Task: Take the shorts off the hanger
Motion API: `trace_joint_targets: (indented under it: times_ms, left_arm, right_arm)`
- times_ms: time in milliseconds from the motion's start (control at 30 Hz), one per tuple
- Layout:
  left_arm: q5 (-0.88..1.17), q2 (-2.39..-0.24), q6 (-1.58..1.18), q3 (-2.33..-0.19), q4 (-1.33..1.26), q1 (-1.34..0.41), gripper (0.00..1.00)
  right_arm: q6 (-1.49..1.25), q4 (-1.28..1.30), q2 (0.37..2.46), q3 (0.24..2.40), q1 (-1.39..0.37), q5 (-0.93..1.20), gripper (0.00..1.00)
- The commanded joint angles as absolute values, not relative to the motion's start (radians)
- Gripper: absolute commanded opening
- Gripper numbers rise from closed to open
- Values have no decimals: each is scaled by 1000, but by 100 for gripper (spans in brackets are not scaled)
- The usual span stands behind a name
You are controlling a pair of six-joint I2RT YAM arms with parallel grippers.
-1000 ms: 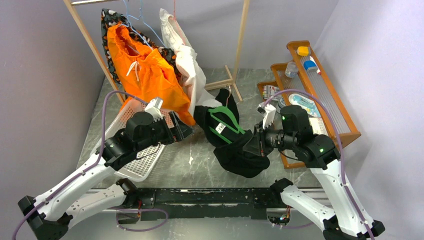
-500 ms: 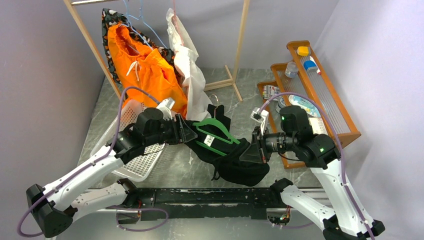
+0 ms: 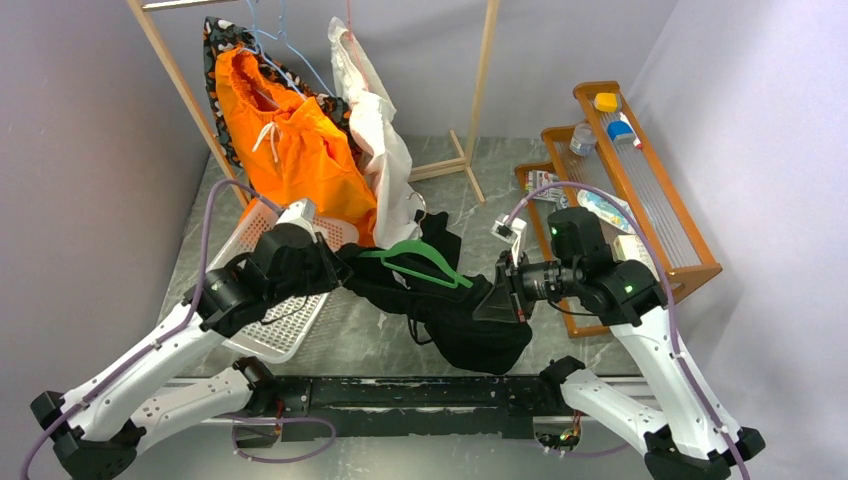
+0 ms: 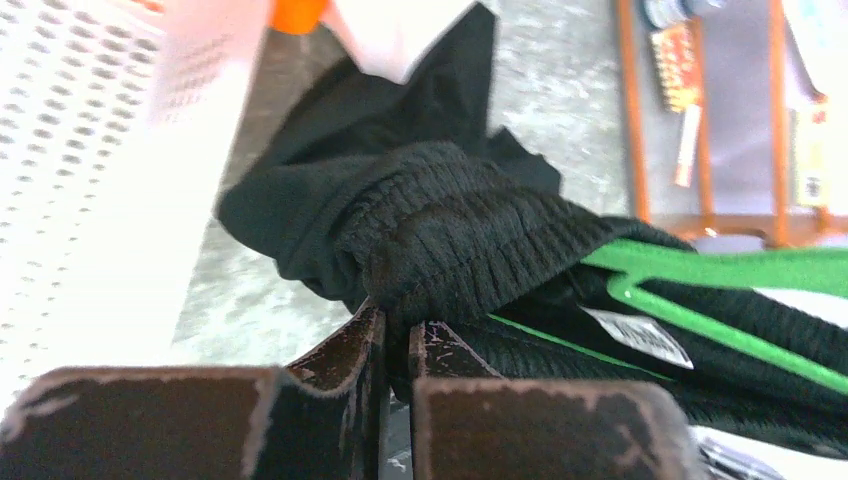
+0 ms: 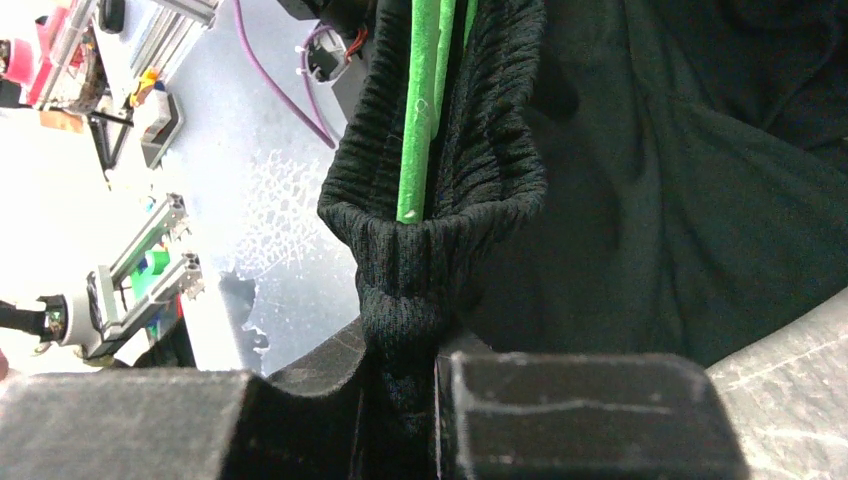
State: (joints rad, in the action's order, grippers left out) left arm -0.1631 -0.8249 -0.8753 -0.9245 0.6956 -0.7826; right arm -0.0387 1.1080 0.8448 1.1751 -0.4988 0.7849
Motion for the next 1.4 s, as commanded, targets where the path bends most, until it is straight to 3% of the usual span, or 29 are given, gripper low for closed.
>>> trace_joint_targets:
  times_ms: [0, 133, 267, 400, 600, 900, 1100, 1267, 1367]
  left_arm:
    - [-441, -887, -872, -1033, 912, -774, 7]
    - [-502, -948, -817, -1076, 964, -674, 7]
    - [-280, -938, -655, -1048, 858, -390, 7]
    - [-161, -963, -591, -1037, 849, -276, 7]
    - [10, -954, -552, -1003, 783, -258, 7]
    - [77, -886, -605, -836, 763, -258, 9]
    - [39, -892, -586, -888, 729, -258, 10]
    - [-235, -1054, -602, -1036, 842, -255, 7]
    - [-211, -1090, -588, -1073, 833, -240, 7]
  right_arm:
    - [-30, 1069, 828, 1142, -498, 864, 0]
    - [-32, 1064, 800, 1131, -499, 872, 0]
    - [-40, 1067, 780, 1112, -499, 868, 0]
    - [-34, 1032, 734, 1095, -498, 890, 0]
    - [-40, 911, 679, 1054, -499, 936, 0]
    - [-104, 662, 552, 961, -498, 936, 0]
    - [2, 782, 630, 930, -497, 1126, 0]
    - [47, 768, 609, 941, -498, 1223, 0]
    - [21, 728, 591, 943, -499, 1220, 0]
